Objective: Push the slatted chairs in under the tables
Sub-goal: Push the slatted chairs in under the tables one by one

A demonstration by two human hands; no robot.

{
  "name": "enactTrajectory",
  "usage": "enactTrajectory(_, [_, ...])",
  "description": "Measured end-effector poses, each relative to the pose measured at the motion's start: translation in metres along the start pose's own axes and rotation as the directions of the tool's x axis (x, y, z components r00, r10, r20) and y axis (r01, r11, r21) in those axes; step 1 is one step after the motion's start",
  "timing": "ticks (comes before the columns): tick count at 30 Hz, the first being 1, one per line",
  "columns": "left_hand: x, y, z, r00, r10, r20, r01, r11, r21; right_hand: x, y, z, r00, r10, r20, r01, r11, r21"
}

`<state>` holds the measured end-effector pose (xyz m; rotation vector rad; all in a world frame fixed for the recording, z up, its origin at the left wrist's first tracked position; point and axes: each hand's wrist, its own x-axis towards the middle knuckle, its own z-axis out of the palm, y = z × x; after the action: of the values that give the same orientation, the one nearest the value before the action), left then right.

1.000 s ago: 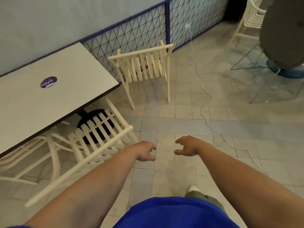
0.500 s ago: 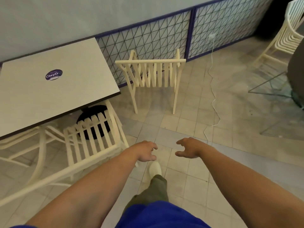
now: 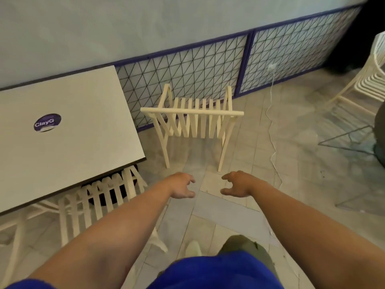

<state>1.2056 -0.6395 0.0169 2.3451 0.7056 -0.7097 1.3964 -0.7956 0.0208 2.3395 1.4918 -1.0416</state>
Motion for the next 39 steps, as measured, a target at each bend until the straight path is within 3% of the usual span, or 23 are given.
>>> enactTrajectory(7, [0.060, -0.015, -0.086, 0.998, -0.025, -0.054, 0.024, 1.000, -0.014, 0.079, 0.008, -0.076, 0.997, -0.060, -0.047, 0.059, 0.998, -0.020])
enactTrajectory(14, [0.129, -0.023, -0.172, 0.973, -0.072, -0.219, 0.071, 0.997, -0.012, 0.158, 0.031, -0.166, 0.967, -0.085, -0.241, 0.104, 0.992, 0.066])
enactTrajectory(20, [0.176, -0.035, -0.224, 0.952, -0.111, -0.284, 0.114, 0.993, -0.009, 0.217, 0.039, -0.222, 0.957, -0.138, -0.254, 0.152, 0.988, 0.035])
enactTrajectory(26, [0.220, -0.078, -0.237, 0.969, -0.145, -0.202, 0.155, 0.987, 0.032, 0.273, 0.037, -0.226, 0.991, -0.124, -0.041, 0.124, 0.992, 0.001])
enactTrajectory(31, [0.259, -0.120, -0.250, 0.991, -0.136, -0.008, 0.136, 0.980, 0.147, 0.312, 0.040, -0.220, 0.995, 0.000, 0.097, 0.000, 1.000, 0.003])
enactTrajectory(39, [0.301, -0.153, -0.268, 0.974, -0.099, 0.203, 0.072, 0.988, 0.135, 0.351, 0.031, -0.216, 0.982, 0.076, 0.173, -0.087, 0.994, 0.060])
